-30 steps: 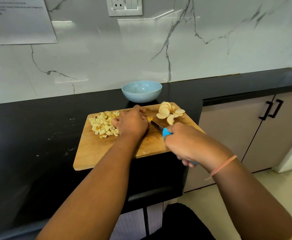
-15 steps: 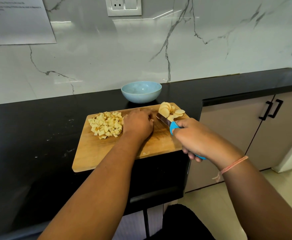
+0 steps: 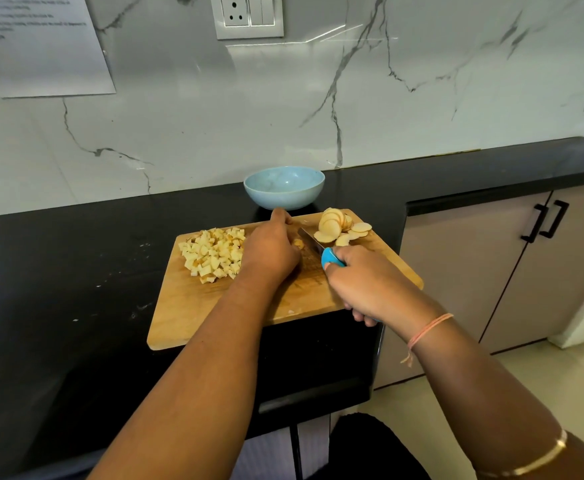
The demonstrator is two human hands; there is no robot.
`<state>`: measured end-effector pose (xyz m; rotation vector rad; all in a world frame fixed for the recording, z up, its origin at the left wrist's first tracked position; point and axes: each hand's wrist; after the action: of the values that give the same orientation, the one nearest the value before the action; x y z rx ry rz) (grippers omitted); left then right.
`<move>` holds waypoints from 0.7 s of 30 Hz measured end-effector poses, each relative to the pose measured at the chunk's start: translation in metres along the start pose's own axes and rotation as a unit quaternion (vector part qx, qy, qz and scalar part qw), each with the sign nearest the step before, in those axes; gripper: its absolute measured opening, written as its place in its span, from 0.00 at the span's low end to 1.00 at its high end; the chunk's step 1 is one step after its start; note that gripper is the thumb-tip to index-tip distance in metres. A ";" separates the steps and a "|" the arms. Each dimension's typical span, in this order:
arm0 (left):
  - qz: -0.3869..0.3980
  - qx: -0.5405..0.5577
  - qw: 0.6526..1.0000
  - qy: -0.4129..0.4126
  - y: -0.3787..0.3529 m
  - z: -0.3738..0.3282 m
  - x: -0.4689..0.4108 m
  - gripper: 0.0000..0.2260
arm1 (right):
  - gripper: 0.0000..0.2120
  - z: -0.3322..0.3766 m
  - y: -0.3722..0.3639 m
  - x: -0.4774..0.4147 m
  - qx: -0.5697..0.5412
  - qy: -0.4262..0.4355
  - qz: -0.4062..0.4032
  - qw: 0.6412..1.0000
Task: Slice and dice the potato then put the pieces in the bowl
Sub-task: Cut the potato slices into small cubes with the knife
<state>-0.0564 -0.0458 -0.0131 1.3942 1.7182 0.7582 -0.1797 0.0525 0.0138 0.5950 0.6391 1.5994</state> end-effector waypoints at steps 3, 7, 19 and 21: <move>-0.016 -0.007 1.000 0.020 -0.001 0.000 -0.001 0.18 | 0.24 0.002 -0.003 -0.002 -0.002 -0.006 0.009 1.000; -0.021 0.014 0.998 0.055 -0.001 0.002 -0.002 0.17 | 0.23 0.006 -0.005 -0.003 -0.002 -0.011 0.018 1.000; -0.047 0.048 0.994 0.090 -0.006 0.003 -0.002 0.10 | 0.05 0.037 0.001 -0.019 0.130 -0.013 0.044 0.990; -0.057 0.057 0.992 0.098 -0.007 0.002 -0.001 0.11 | 0.09 0.035 0.003 -0.017 0.144 -0.006 0.047 0.988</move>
<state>-0.0580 -0.0480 -0.0200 1.3185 2.0030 0.7647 -0.1553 0.0376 0.0409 0.8578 0.8517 1.6022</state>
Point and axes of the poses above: each hand's wrist, its own x-axis away from the middle knuckle, its own y-axis out of the back of the hand, z = x × y, and after that the axes turned 11 degrees about y, right-handed
